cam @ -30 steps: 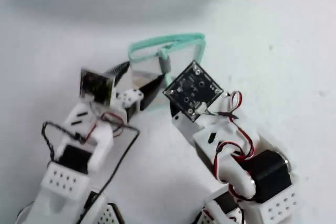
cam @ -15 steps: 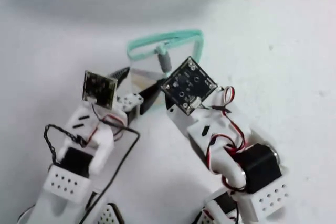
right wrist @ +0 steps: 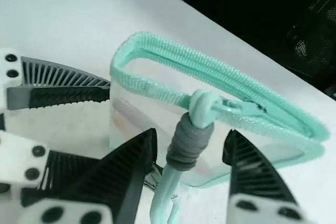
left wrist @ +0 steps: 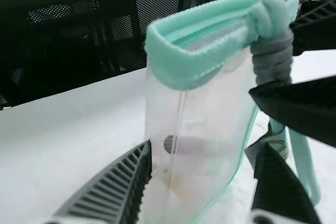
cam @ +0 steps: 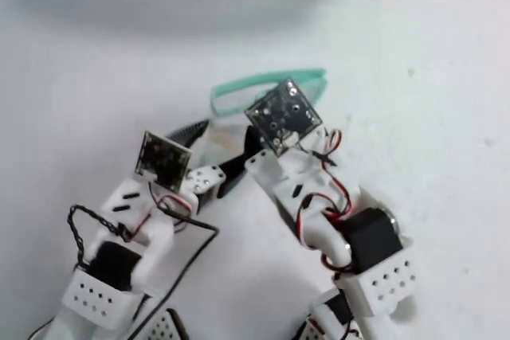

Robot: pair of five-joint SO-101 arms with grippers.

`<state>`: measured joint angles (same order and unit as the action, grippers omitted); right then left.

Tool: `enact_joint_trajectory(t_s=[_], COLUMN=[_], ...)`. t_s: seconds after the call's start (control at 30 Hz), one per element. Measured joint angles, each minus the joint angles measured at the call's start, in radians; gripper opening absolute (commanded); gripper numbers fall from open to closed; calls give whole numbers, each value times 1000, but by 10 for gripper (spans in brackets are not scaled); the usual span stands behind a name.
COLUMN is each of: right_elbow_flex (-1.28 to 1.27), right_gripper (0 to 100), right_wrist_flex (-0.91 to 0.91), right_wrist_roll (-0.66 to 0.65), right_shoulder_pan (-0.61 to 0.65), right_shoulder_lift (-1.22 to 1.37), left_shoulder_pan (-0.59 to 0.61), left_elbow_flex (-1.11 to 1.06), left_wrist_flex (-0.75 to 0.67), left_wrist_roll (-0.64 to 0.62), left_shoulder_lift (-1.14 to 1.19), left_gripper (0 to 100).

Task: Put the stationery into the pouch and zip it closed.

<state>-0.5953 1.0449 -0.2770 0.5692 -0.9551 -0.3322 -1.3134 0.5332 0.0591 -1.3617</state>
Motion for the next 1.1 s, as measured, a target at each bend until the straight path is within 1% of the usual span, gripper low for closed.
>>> enact_joint_trajectory(t_s=[0.13, 0.2, 0.27, 0.37, 0.5, 0.6, 0.7, 0.83, 0.93, 0.97, 1.0, 1.03, 1.1], right_elbow_flex=[-35, -54, -58, -58, -64, -109, -187, -238, -244, -244, -244, -244, -244], right_gripper=[72, 63, 91, 168, 243, 243, 241, 241, 240, 231, 202, 152, 10], right_wrist_flex=[-51, -74, -78, -68, -25, -46, -130, -212, -253, -265, -282, -295, -308], right_wrist_roll=[0, 0, 2, 2, 2, 2, 2, 3, 48, 61, 72, 75, 80], right_shoulder_pan=[-3, -5, -17, -40, -49, -46, -29, -3, -6, -6, -6, -8, -9], right_shoulder_lift=[-2, 0, 0, -3, -75, -167, -213, -198, -176, -176, -176, -176, -175], left_shoulder_pan=[0, 0, 0, 0, 0, 0, 0, 0, 0, 0, 0, 0, 0], left_elbow_flex=[0, 0, 0, 0, -12, -18, -18, -18, -18, -18, -18, -18, -18], left_wrist_flex=[3, 3, 5, 5, 5, 5, 5, 5, 5, 5, 5, 5, 5], left_wrist_roll=[0, 3, 9, 9, 9, 9, 9, 9, 9, 9, 9, 9, 9], left_shoulder_lift=[0, 0, 0, 0, -2, -6, -6, -6, -6, -6, -6, -6, -6], left_gripper=[306, 306, 306, 306, 306, 306, 306, 306, 306, 306, 306, 306, 308])
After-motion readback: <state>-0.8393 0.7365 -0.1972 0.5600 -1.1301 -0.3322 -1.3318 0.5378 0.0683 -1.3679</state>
